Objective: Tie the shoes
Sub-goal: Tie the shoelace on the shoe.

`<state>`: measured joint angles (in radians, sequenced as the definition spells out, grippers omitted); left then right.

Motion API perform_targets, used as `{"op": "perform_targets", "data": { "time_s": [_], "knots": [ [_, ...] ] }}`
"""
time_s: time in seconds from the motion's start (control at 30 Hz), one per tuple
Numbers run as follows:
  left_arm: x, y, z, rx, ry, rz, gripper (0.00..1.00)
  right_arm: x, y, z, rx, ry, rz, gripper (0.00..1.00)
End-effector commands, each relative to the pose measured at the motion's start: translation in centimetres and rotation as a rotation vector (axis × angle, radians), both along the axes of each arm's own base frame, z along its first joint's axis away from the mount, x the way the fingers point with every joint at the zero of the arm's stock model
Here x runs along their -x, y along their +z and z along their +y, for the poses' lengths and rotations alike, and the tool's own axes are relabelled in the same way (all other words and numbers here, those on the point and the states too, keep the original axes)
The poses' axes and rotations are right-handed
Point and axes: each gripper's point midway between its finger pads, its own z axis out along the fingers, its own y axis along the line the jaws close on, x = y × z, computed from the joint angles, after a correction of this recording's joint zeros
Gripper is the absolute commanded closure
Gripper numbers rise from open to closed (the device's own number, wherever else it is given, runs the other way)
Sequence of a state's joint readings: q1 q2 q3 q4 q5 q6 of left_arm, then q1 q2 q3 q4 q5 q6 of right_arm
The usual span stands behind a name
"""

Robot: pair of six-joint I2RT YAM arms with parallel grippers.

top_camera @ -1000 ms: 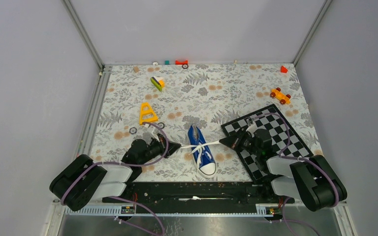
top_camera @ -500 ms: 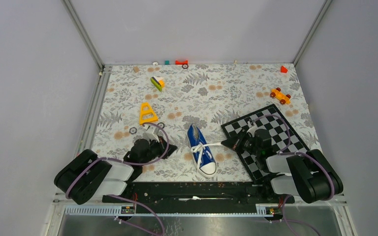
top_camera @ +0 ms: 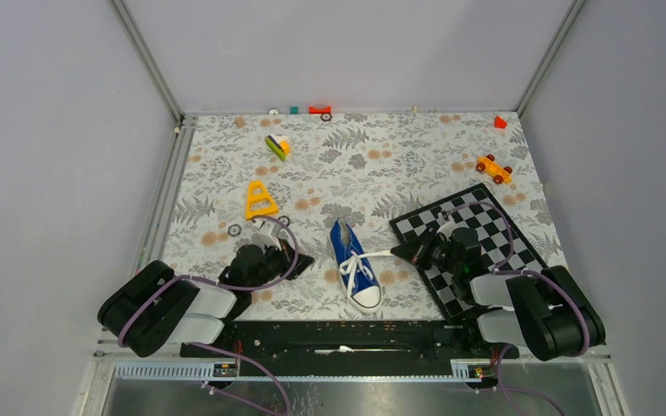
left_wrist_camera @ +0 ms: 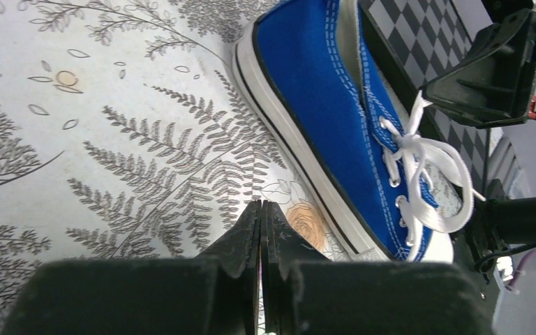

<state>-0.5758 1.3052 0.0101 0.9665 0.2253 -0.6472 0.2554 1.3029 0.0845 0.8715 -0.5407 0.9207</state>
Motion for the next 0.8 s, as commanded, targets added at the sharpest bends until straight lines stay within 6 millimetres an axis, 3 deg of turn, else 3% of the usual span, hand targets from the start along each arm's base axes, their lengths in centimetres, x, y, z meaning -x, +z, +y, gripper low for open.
{"op": "perform_targets", "data": {
  "time_s": [0.0, 0.03, 0.2, 0.4, 0.43, 0.47, 0.77],
  "knots": [
    [0.2, 3.3, -2.3, 0.097, -0.088, -0.069, 1.0, -0.8, 1.7, 0.2, -0.005, 0.023, -0.079, 1.0],
    [0.4, 3.6, -2.6, 0.102, -0.097, -0.073, 0.97, -0.8, 1.7, 0.2, -0.004, 0.024, -0.081, 1.0],
    [1.8, 5.4, -3.9, 0.099, -0.121, -0.107, 0.58, -0.8, 2.0, 0.2, 0.002, 0.033, -0.089, 1.0],
    [3.6, 7.9, -5.6, -0.021, -0.169, -0.188, 0.29, -0.9, 2.2, 0.3, 0.009, 0.039, -0.098, 1.0],
    [3.7, 8.0, -5.7, -0.044, -0.175, -0.198, 0.09, -0.9, 2.1, 0.3, 0.009, 0.04, -0.097, 1.0],
    [3.9, 8.1, -5.9, -0.058, -0.189, -0.204, 0.02, -1.0, 2.2, 0.3, 0.007, 0.039, -0.097, 1.0],
    [2.5, 5.0, -6.7, -0.224, -0.112, -0.118, 0.01, -1.0, 2.4, 0.4, -0.003, 0.04, -0.102, 1.0]
  ]
}}
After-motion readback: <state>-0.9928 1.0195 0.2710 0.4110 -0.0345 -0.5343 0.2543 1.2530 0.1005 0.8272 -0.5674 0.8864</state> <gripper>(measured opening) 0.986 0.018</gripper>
